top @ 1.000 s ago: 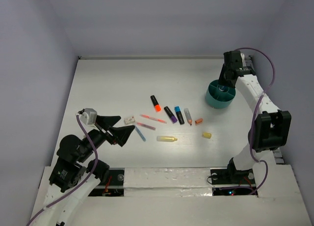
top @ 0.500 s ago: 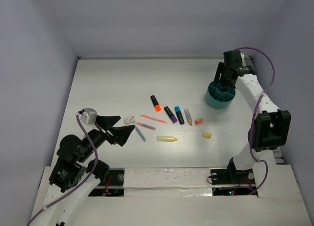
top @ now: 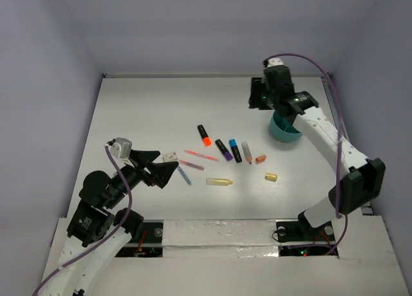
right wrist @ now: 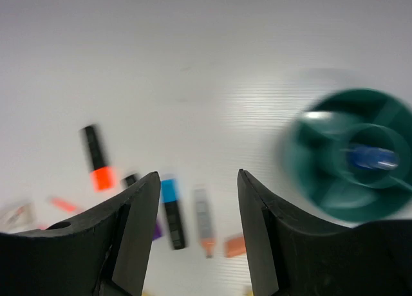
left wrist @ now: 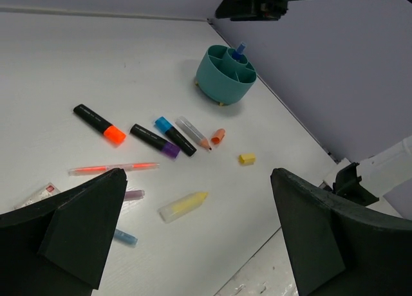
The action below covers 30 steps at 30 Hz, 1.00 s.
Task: Sort the stationery into containers
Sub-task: Place the stationery in the storage box, then pick up the pen from the center of the board.
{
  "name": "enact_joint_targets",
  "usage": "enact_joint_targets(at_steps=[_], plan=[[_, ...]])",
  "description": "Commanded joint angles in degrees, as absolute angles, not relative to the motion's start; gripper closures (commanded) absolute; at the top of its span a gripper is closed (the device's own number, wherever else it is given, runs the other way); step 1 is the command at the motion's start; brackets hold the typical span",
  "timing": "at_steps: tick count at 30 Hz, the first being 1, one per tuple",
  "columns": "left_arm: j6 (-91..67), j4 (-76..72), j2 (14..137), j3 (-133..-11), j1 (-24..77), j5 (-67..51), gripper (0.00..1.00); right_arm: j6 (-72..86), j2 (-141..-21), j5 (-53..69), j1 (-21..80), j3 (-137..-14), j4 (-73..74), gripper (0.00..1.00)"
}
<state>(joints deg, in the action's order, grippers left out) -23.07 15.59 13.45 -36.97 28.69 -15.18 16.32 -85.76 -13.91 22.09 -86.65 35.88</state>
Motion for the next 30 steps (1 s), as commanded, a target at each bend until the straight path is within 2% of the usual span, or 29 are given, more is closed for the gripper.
enact_joint_targets(at_steps=[1,3,5,6,10,15,20,30], plan=[[-22.9,13.1,15.5,-36.7,27.9,-16.1,0.07,14.0,-93.1,-10.5,28.9,-88.9,31.4,0.43],[-22.9,12.8,16.2,-36.6,27.3,-16.9,0.1,13.0,-96.1,-9.1,30.9,-90.1,29.7,0.39],[-22.7,12.7,17.3,-36.7,26.6,-17.1,0.12,12.0,-100.9,-8.9,33.2,-91.4,29.4,0.31],[-22.5,12.5,18.0,-36.8,26.6,-17.5,0.12,11.7,-102.4,-8.4,33.7,-93.1,29.4,0.26],[-21.3,9.9,20.4,-37.2,26.1,-17.6,0.09,10.0,-110.8,-7.1,35.7,-99.5,31.4,0.19],[-19.1,8.8,23.5,-38.5,26.1,-14.6,0.02,9.1,-120.1,-7.1,38.4,-104.7,31.9,0.21],[-19.1,8.9,23.8,-37.6,22.9,-15.2,0.01,10.4,-126.1,-8.4,41.1,-107.5,28.6,0.29],[-19.4,8.4,24.4,-36.8,21.3,-16.0,0.01,10.7,-134.7,-8.9,43.3,-113.7,28.4,0.35]])
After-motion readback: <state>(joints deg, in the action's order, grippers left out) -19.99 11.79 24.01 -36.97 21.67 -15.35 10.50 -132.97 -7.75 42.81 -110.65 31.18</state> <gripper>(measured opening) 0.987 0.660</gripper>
